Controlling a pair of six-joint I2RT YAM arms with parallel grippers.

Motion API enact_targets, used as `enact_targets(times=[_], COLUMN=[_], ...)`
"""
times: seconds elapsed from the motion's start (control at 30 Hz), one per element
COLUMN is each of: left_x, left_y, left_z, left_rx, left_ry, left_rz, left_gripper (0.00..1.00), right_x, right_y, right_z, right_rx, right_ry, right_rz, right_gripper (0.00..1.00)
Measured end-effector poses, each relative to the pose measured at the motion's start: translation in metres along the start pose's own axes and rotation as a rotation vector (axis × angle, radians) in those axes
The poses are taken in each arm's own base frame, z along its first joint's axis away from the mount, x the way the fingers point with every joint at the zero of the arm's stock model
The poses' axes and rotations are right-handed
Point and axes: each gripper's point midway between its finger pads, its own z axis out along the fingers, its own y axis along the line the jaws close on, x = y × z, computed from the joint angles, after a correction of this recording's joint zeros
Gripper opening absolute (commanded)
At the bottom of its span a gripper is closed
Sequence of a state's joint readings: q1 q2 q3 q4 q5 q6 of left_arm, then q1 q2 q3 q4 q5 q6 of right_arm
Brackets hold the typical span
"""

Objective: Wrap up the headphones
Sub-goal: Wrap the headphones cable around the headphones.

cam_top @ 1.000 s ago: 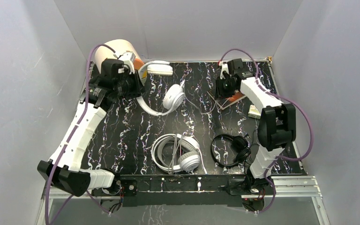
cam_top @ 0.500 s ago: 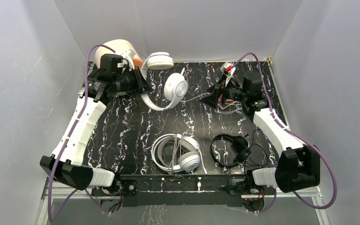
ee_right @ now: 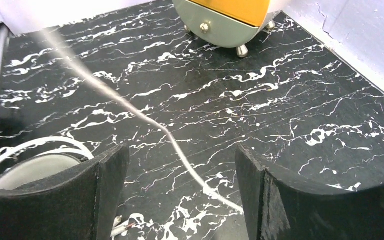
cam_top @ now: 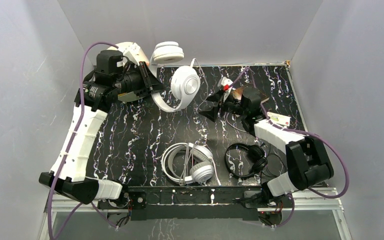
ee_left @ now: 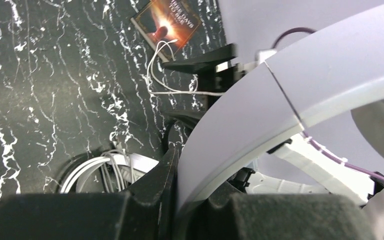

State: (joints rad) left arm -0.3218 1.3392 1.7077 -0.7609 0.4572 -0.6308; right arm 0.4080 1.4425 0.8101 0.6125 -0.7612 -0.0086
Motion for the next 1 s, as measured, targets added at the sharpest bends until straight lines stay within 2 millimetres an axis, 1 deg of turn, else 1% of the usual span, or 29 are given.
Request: enact_targets(times=[0.07,0.17,0.23,0.43,0.57,0.67,0.77,0.87,1.0], left_x=[-0.004,-0.008,-0.009,-0.009,-0.008,-0.008,-0.008,-0.009,-0.011], left_y=[-0.009,-0.020,-0.025,-0.034,-0.038,-0.041,-0.044,-0.046,-0.048], left_z=[-0.005,-0.011,-0.014,-0.017,-0.019,-0.020,-0.021,-0.021,-0.022], left_rx=[0.024,0.057,0.071,0.110,0.125,0.141,0.154,0.162,0.167], left_ry=[-0.013,-0.024,-0.025,-0.017,-0.015,-0.010,-0.008,-0.010,-0.018], left_rz=[0.001,0.000,-0.005,-0.014,-0.017,-0.020,-0.023,-0.024,-0.025], left_gripper=[0.00,0.00,0.00,0.00,0.00,0.00,0.00,0.00,0.00], right_x=[0.010,0.021,0.025,0.030,0.031,0.031,0.037,0.044,0.053], right_y=[0.000,0.008,0.012,-0.004,-0.011,-0.015,-0.017,-0.019,-0.025], right_z=[0.007,0.015,0.017,0.018,0.018,0.019,0.020,0.021,0.021], right_rx=[0.011,-0.002,-0.002,0.074,0.100,0.113,0.114,0.115,0.140], right_ry=[0.005,0.000,-0.012,-0.041,-0.043,-0.045,-0.033,-0.020,-0.002], right_rz=[-0.025,-0.065,-0.092,-0.161,-0.201,-0.228,-0.235,-0.234,-0.223], right_gripper=[0.82,0.82,0.82,0.81,0.79,0.75,0.70,0.60,0.58])
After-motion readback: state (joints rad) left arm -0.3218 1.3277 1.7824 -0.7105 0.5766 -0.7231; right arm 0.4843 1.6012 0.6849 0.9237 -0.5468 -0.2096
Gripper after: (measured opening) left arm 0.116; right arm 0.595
